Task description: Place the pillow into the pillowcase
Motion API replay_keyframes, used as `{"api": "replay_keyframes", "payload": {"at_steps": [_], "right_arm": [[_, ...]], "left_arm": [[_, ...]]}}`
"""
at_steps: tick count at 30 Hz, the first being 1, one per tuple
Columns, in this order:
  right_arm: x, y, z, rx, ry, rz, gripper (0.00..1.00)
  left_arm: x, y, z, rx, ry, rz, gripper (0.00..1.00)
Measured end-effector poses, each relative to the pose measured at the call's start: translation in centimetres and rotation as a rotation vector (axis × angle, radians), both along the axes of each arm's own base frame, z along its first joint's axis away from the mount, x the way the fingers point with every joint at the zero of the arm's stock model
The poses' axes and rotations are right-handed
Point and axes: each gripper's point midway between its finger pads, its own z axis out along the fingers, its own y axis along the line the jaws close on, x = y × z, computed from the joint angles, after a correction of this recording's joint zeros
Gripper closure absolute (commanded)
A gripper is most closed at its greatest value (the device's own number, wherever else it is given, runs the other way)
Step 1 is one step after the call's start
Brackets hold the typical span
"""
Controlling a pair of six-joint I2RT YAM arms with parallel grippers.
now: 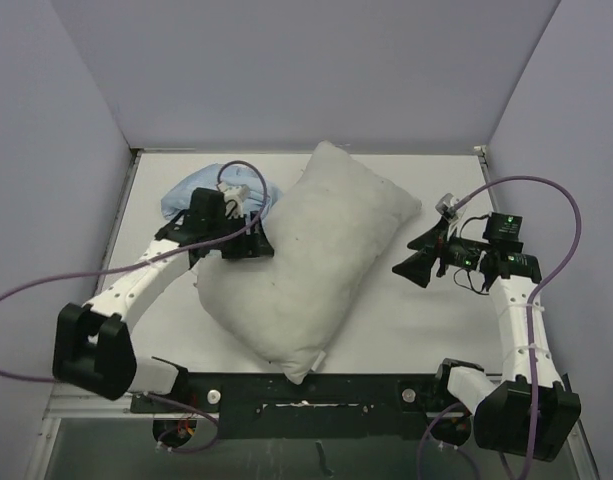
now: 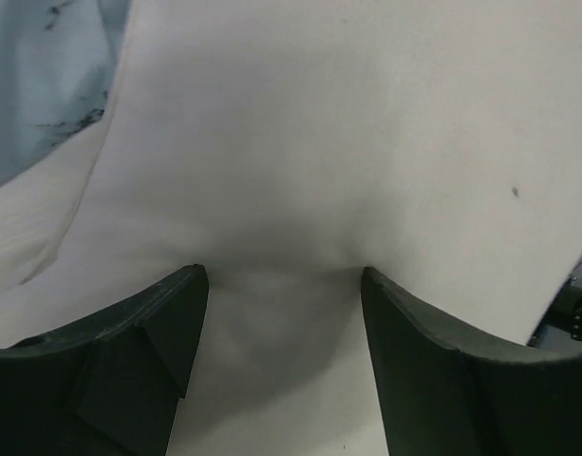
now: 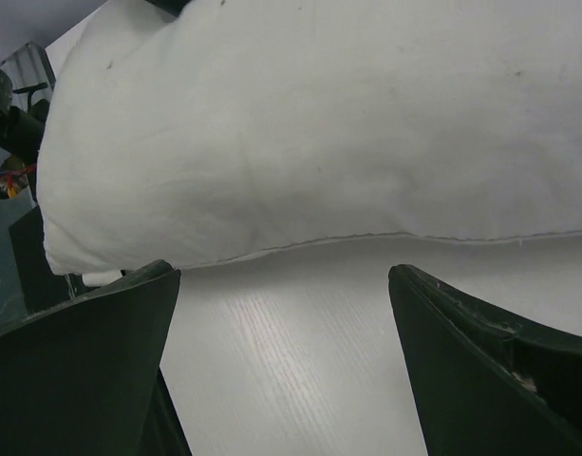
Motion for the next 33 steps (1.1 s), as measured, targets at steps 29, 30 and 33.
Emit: {"api": "replay_keyframes", "payload": {"at_steps": [29, 30, 33], "right_arm": [[-1.6, 1.3, 1.7, -0.087, -0.315, 0.171, 0.02], [-1.9, 1.8, 1.3, -0.105, -0.335, 0.217, 0.02], [-2.7, 3.3, -0.1, -0.190, -0.422, 0.372, 0.02]], "left_arm": [[7.7, -12.5, -0.6, 0.147, -0.243, -0.205, 0.23], [7.3, -9.9, 0.3, 0.148, -0.265, -0.156, 0.23], [5.9, -5.2, 3.0, 0.132, -0.343, -0.075, 0.23]]}}
